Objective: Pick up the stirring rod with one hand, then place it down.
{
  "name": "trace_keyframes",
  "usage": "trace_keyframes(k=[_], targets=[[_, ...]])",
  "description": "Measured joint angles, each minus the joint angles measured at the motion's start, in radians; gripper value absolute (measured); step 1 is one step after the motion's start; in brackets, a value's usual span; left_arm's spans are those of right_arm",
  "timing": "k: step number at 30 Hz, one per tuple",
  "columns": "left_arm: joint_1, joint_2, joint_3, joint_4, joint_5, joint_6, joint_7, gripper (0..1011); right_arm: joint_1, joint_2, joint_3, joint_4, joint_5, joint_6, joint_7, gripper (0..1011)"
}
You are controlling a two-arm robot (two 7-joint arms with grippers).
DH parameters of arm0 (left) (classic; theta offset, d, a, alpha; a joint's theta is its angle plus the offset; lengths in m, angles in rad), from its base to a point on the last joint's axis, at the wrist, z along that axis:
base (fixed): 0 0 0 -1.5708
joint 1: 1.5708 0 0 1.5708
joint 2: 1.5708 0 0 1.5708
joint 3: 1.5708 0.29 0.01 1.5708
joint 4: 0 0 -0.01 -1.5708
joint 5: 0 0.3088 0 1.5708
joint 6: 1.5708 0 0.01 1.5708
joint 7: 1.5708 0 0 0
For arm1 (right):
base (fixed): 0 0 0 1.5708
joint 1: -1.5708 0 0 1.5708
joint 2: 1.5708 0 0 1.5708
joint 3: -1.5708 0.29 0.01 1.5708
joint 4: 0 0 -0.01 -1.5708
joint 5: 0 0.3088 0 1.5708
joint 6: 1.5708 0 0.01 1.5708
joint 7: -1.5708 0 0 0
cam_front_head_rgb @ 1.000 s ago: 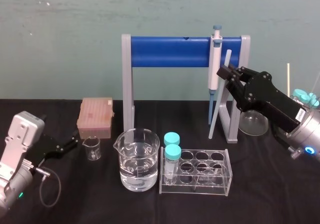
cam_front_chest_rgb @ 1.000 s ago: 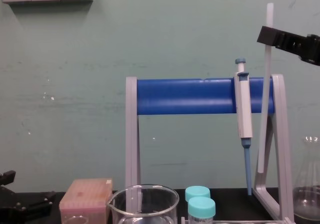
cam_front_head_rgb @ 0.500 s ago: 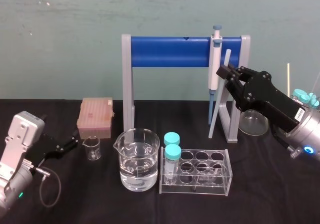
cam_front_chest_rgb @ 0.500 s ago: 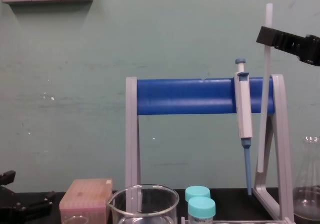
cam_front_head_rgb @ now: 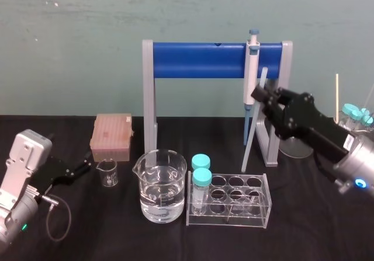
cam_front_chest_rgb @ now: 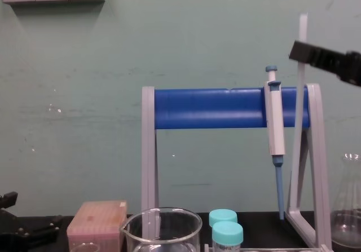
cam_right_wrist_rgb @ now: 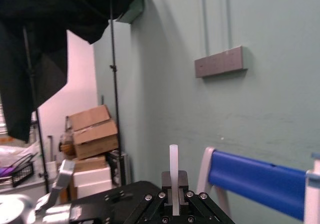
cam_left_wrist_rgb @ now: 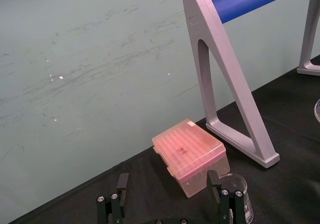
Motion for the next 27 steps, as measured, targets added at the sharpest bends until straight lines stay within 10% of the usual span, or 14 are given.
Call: trace_keyframes(k=[12, 27], targets=[[0.000, 0.000, 0.000, 0.000, 0.000, 0.000, 0.000, 1000, -0.011, 0.011, -0.036, 0.087, -0.041, -0.065, 0.066, 66], [0.000, 0.000, 0.000, 0.000, 0.000, 0.000, 0.000, 1000, 0.035, -0.068, -0.046, 0.225, -0.069, -0.123, 0.092, 66]])
